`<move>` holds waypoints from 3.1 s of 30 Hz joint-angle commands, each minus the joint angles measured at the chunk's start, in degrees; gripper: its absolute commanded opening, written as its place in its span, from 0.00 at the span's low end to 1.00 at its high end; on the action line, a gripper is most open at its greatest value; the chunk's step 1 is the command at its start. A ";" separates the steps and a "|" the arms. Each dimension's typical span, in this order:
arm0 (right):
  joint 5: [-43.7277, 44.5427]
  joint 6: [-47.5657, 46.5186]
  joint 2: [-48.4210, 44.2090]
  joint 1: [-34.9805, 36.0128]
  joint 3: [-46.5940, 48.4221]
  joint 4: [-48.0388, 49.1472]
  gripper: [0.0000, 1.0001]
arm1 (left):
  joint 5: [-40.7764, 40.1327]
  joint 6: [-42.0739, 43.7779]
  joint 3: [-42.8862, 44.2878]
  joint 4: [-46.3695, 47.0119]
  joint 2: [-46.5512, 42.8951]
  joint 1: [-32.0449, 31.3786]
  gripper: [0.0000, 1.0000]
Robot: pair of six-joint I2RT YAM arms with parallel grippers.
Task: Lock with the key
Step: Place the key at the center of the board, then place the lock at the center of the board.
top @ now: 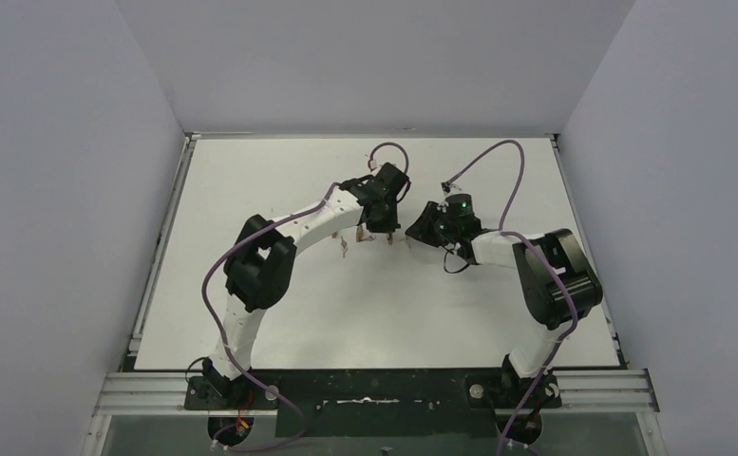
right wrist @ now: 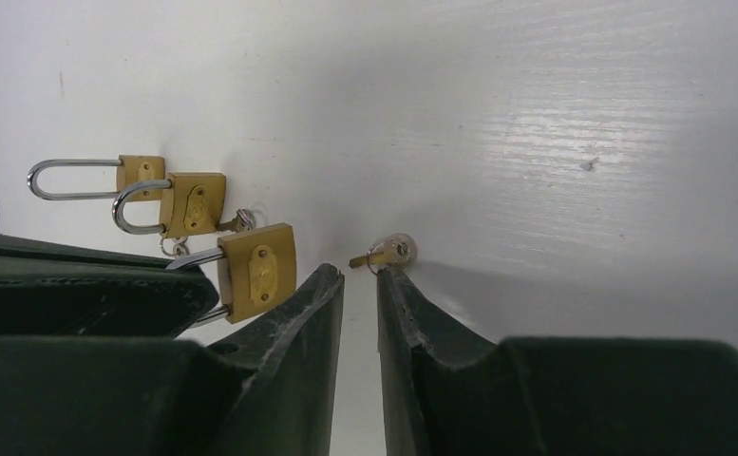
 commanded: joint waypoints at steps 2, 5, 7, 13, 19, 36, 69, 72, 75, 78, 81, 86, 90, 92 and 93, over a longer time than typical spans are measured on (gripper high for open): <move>-1.68 -1.65 -0.27 -0.57 0.57 2.51 0.25 | -0.56 -1.66 1.55 3.12 0.88 0.29 0.00; -1.56 -1.86 -1.37 -1.05 -0.07 2.90 0.30 | -0.65 -1.88 1.60 3.41 1.31 0.35 0.00; -1.17 -2.29 -3.19 -2.20 -0.41 2.33 0.36 | -0.65 -1.89 1.79 3.43 1.53 0.35 0.00; -1.16 -5.63 -11.19 -8.64 0.49 -3.58 0.45 | -1.49 -0.40 4.39 1.17 3.04 0.44 0.00; -1.93 -5.71 -17.33 -11.34 0.03 -6.48 0.45 | -2.00 1.07 7.08 -1.62 4.92 0.35 0.00; -2.23 -6.80 -24.04 -13.29 -1.73 -10.20 0.47 | -5.19 4.60 15.12 -10.19 8.61 -1.31 0.00; -4.16 -6.61 -26.25 -14.37 -3.77 -9.83 0.47 | -4.87 5.47 16.68 -11.78 9.77 -1.88 0.16; -4.25 -6.55 -26.41 -14.47 -3.87 -9.86 0.47 | -4.87 5.53 16.82 -11.86 9.66 -1.93 0.20; -4.33 -6.49 -26.51 -14.53 -3.96 -9.87 0.47 | -5.04 5.75 17.14 -12.12 9.60 -1.92 0.22; -4.42 -6.48 -26.53 -14.60 -3.88 -9.87 0.47 | -5.14 5.88 17.57 -12.45 9.58 -1.93 0.22; -4.40 -6.46 -26.75 -14.67 -3.96 -9.92 0.47 | -4.92 6.06 18.26 -12.93 9.51 -1.93 0.23; -4.25 -6.59 -27.22 -14.79 -4.05 -10.13 0.47 | -4.71 6.36 19.30 -13.52 8.60 -1.93 0.25; -4.25 -6.72 -27.44 -14.79 -4.00 -10.21 0.47 | -5.67 7.44 21.35 -14.67 8.31 -1.93 0.26; -4.32 -6.86 -28.00 -14.77 -3.81 -10.67 0.47 | -7.09 8.08 22.58 -15.34 7.91 -1.89 0.27; -4.26 -6.87 -28.54 -14.82 -3.72 -10.93 0.47 | -7.68 8.43 23.09 -15.57 7.63 -1.85 0.28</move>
